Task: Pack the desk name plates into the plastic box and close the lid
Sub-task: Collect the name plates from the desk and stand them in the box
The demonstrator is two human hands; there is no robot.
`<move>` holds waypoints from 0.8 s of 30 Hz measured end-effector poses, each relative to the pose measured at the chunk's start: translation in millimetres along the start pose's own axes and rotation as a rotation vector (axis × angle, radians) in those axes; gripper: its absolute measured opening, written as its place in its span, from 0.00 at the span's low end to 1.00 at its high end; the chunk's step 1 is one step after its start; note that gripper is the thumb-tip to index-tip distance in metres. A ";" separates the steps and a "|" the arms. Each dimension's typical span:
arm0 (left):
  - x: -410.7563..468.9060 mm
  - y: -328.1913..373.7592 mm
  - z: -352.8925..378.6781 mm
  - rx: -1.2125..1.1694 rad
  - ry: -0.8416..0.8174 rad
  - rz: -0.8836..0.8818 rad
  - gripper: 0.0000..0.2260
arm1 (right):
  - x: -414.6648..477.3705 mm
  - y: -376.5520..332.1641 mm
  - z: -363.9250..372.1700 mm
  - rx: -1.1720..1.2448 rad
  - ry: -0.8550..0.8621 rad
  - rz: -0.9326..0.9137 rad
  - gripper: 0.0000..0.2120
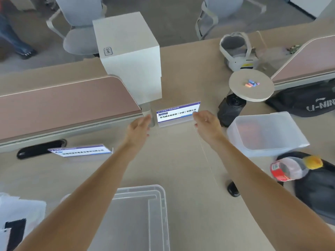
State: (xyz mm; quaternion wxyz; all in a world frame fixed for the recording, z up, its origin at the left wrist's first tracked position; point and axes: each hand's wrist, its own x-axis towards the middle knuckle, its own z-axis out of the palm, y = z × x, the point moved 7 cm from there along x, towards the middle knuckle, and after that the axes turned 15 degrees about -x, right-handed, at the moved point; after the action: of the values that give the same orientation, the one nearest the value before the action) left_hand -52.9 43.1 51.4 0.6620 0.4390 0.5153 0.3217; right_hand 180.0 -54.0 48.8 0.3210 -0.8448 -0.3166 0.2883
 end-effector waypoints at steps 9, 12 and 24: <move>82.2 -37.7 50.4 -0.017 0.179 -0.097 0.20 | 115.3 34.7 15.5 -0.054 0.023 0.142 0.22; 102.6 -55.5 60.5 0.042 0.143 -0.081 0.31 | 141.3 42.2 29.4 -0.018 -0.001 0.141 0.22; 120.5 -80.0 64.5 0.127 0.431 0.027 0.12 | 162.0 73.8 62.0 0.257 0.104 0.132 0.12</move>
State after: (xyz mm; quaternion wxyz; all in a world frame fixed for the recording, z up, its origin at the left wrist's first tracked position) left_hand 38.8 100.3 -64.4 0.5035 0.4077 0.6580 0.3837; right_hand 265.6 41.2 -89.6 0.4231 -0.8294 -0.2039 0.3027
